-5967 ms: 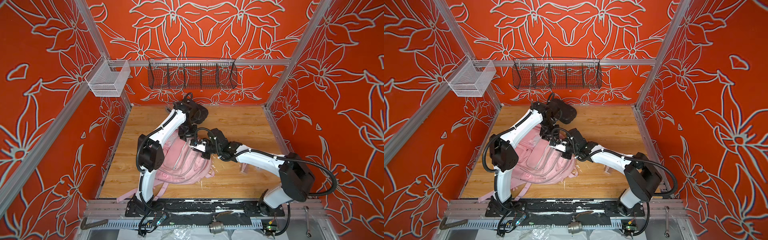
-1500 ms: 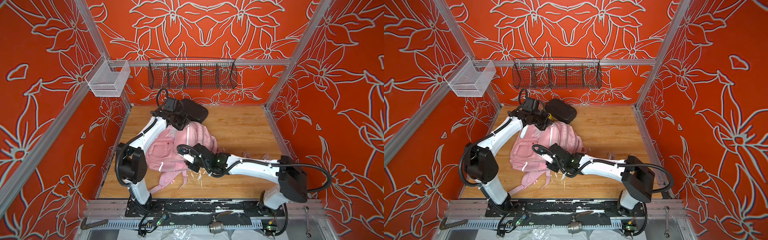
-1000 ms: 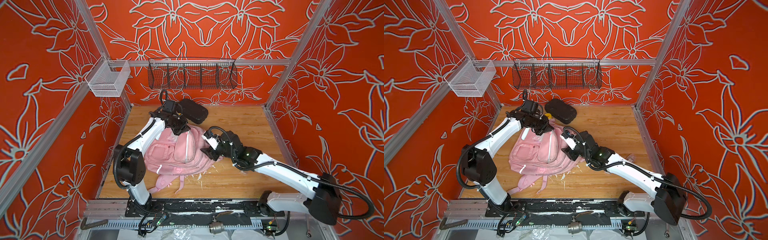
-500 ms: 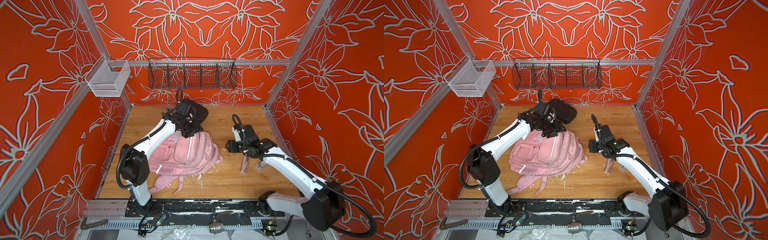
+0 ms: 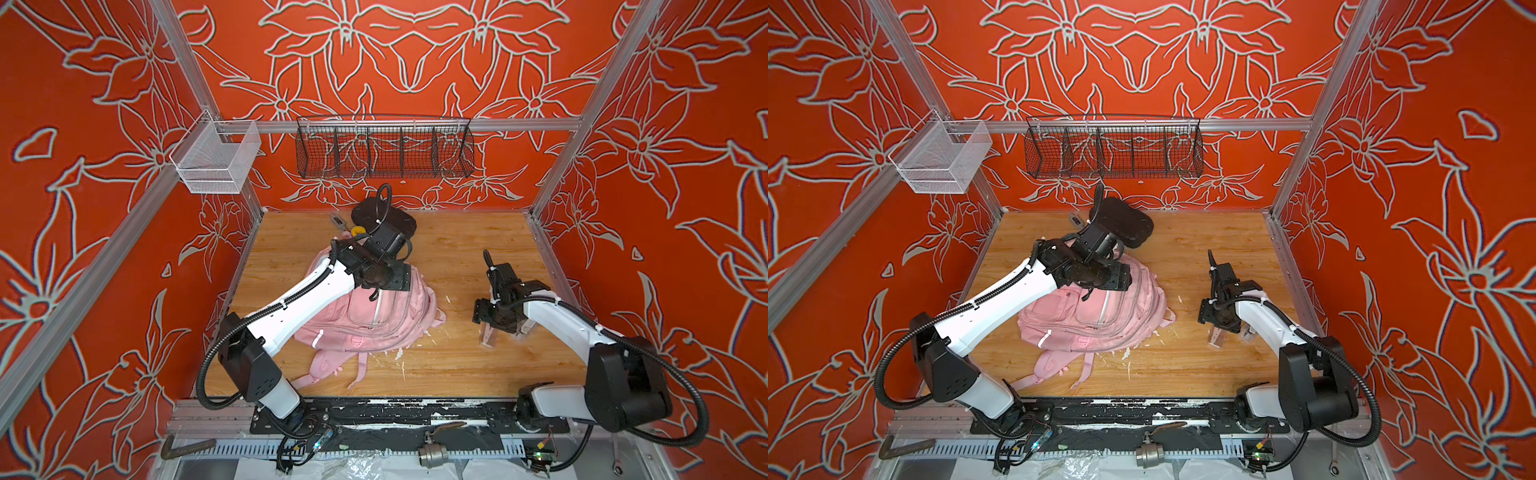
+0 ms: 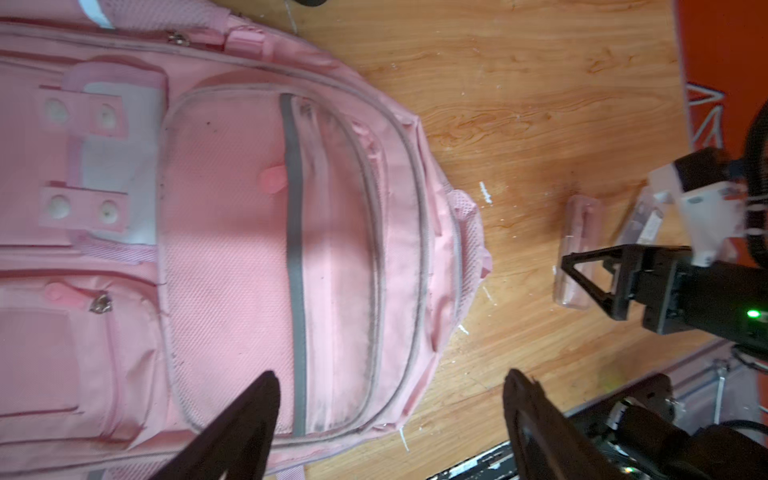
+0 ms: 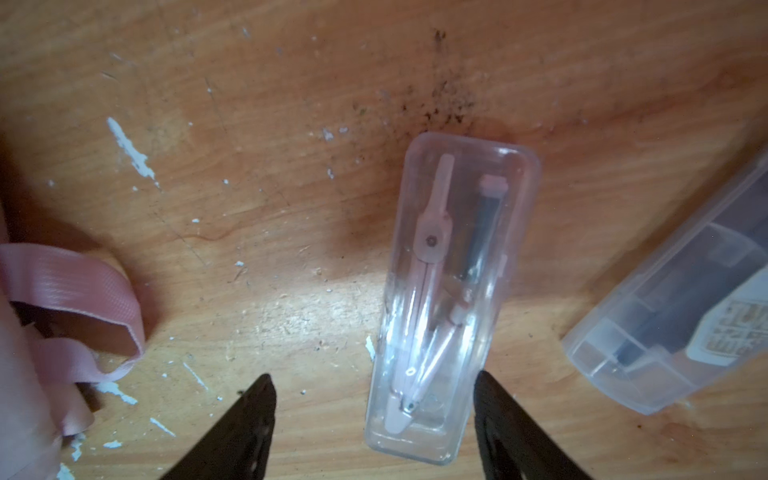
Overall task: Pack the student bag
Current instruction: 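Lower the right gripper onto the clear pencil case while the left holds the backpack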
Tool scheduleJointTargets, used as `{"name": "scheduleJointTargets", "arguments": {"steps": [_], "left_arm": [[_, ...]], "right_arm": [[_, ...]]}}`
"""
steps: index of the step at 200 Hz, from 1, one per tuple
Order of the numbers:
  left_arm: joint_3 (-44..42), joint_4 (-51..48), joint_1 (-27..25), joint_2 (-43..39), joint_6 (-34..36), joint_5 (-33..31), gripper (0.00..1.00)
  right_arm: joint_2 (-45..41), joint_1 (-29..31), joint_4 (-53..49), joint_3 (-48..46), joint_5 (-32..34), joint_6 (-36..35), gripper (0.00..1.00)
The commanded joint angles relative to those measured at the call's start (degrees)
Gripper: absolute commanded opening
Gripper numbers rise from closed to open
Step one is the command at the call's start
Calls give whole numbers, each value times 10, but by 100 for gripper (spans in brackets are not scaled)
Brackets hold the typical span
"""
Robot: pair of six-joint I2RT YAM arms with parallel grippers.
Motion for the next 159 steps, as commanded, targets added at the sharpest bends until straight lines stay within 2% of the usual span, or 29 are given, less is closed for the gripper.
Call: {"name": "scheduleJointTargets", "arguments": {"steps": [1,70,114,159], "left_arm": [[-6,-38,-12,-11,8,-47,83],[-9,-84,-37,-1,4,-83,82],[-21,-87,-38,7,-1,-80,73],[-7,-90,-49,60,15,-71,73]], "right_arm": [[12,-15,2,-13,2,-2,77],[86,-29,43,-17,-14,-13,75],[96,-29,51,-13,-20,-27,59],[34,-28,36,15,-38,-42,43]]}}
